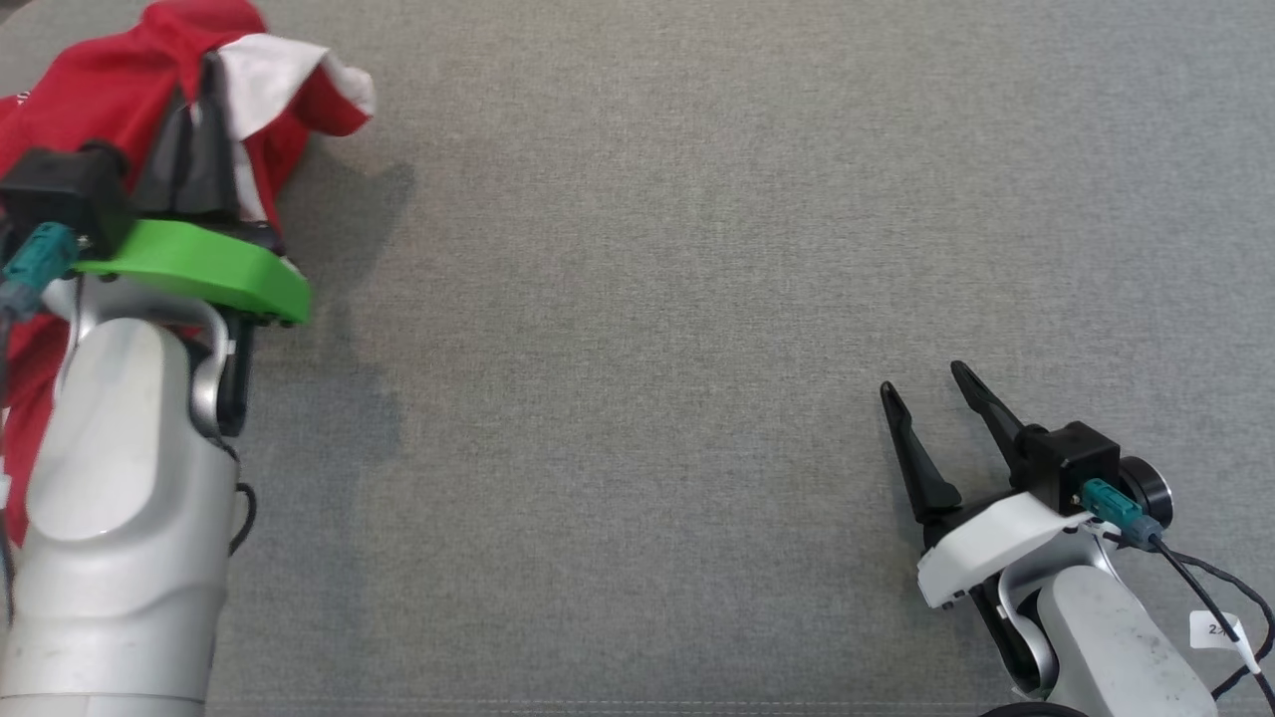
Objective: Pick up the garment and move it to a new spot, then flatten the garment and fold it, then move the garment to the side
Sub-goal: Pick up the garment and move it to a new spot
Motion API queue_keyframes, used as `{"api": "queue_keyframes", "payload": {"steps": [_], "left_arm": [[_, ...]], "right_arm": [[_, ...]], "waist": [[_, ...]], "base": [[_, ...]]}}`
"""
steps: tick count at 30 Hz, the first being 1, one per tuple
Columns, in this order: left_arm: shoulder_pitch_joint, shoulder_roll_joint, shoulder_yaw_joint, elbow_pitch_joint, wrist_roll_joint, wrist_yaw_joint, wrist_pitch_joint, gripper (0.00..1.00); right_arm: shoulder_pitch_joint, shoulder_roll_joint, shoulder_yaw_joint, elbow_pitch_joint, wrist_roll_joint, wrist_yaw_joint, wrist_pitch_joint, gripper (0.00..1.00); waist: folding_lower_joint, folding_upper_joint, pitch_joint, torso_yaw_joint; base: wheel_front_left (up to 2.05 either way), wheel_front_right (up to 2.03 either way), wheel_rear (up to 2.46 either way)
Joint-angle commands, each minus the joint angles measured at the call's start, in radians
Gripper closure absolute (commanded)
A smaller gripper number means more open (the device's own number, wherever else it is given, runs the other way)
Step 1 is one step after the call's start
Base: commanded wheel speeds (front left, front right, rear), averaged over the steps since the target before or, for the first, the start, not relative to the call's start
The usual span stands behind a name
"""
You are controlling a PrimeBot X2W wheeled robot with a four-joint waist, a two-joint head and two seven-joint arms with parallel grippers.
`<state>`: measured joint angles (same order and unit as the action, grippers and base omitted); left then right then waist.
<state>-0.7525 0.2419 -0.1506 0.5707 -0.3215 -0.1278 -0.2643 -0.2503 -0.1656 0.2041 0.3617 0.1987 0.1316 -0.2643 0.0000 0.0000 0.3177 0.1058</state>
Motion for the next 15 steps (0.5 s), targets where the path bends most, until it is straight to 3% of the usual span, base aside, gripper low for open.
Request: {"api": "queue_keyframes", "payload": {"steps": [1,8,15], "left_arm": [[0.011,-0.008,-0.021,-0.022,-0.008,-0.004,0.0,1.0],[-0.007,-0.078,-0.286,-0.123,-0.077,-0.004,0.0,1.0],[-0.046,-0.127,-0.529,-0.132,-0.169,-0.004,0.0,1.0]], "right_arm": [[0.013,0.006,-0.002,0.002,0.006,-0.002,0.0,0.0],[0.027,0.033,-0.015,0.003,0.015,-0.002,0.0,0.0],[0.038,0.062,-0.032,0.003,0.027,-0.002,0.0,0.0]], "waist": [[0.0,0.0,-0.034,-0.039],[0.0,0.0,-0.06,-0.144],[0.0,0.0,-0.052,-0.262]], "base": [[0.0,0.0,0.0],[0.0,0.0,0.0],[0.0,0.0,0.0]]}}
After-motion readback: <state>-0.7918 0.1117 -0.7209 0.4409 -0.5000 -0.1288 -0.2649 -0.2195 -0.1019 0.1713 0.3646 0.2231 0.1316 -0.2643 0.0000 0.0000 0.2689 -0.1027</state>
